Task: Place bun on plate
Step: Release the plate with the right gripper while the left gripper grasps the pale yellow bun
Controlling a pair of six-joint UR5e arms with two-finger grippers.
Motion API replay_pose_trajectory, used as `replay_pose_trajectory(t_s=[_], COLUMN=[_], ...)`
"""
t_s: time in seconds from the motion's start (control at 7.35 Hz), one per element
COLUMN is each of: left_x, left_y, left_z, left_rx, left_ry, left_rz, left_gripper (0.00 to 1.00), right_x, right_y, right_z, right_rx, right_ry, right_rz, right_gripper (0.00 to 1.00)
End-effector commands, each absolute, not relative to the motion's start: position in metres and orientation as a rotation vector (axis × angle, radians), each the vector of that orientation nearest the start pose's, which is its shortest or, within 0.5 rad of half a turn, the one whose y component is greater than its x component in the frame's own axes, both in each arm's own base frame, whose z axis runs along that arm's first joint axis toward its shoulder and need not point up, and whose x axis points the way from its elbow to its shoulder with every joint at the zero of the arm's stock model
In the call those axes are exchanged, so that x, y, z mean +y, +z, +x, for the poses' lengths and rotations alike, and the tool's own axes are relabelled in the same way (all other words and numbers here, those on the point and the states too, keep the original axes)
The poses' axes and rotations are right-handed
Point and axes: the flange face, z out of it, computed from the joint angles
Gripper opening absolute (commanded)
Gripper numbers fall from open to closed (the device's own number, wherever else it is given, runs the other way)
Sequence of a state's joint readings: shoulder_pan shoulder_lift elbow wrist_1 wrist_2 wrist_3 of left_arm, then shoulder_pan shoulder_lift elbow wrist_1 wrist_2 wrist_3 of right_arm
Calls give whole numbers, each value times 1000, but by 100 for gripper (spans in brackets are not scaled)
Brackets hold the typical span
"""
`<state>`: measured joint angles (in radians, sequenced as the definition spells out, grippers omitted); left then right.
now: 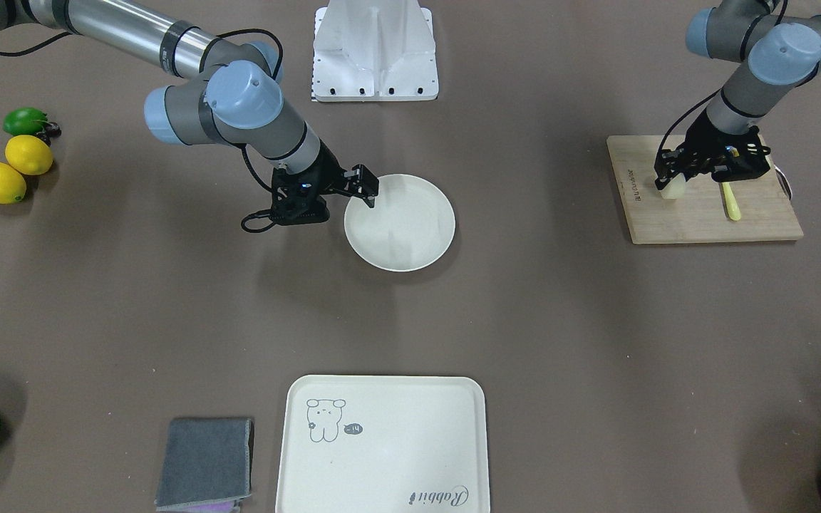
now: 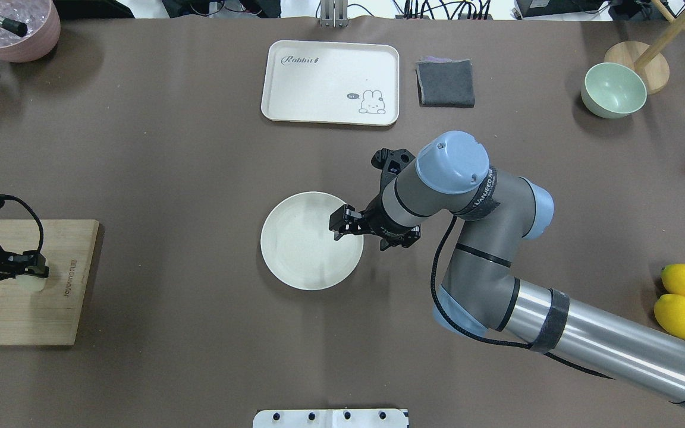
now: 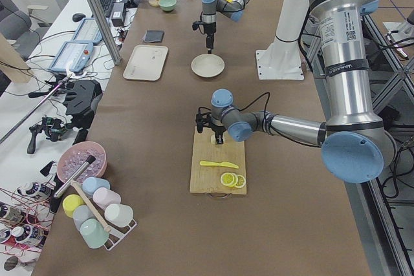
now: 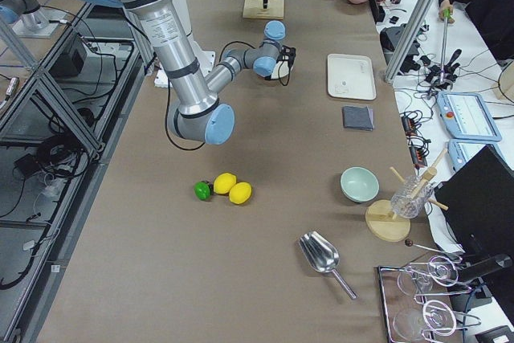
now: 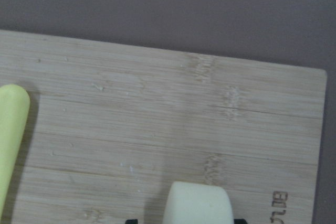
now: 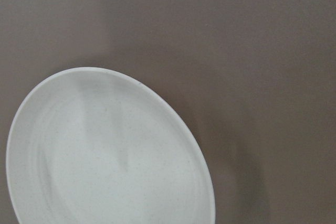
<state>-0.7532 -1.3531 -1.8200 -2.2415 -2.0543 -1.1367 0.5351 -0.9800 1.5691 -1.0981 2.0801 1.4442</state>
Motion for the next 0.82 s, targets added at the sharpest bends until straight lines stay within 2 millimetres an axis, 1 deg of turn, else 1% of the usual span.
replay_pose_trajectory(t_s=[0.0,0.14,0.27,0.41,0.54,0.68], left_x=[-360,-360,-359,-361,-369,-382], left_y=[561,550,545,509,480,455], left_z=[257,257,256,251,261,274], left_rx=[841,858,865,922,963,1006], left_ry=[-127,-119,-112,-102,-96,-115], left_rz=[8,20,28,66,95,110], left_gripper=[37,36,36,35,35,35], right_x=[-427,-440,-444,-458,-468,-492], right_y=[251,245,241,241,255,265], right_z=[-543,-526,-518,-497,-474,-435], right_rx=[-1133,-1148,-1156,-1163,-1153,-1147], right_ry=[100,119,126,146,175,228], right_rz=[-90,-74,-62,-43,-30,-3], right_gripper=[99,99,99,99,99,99])
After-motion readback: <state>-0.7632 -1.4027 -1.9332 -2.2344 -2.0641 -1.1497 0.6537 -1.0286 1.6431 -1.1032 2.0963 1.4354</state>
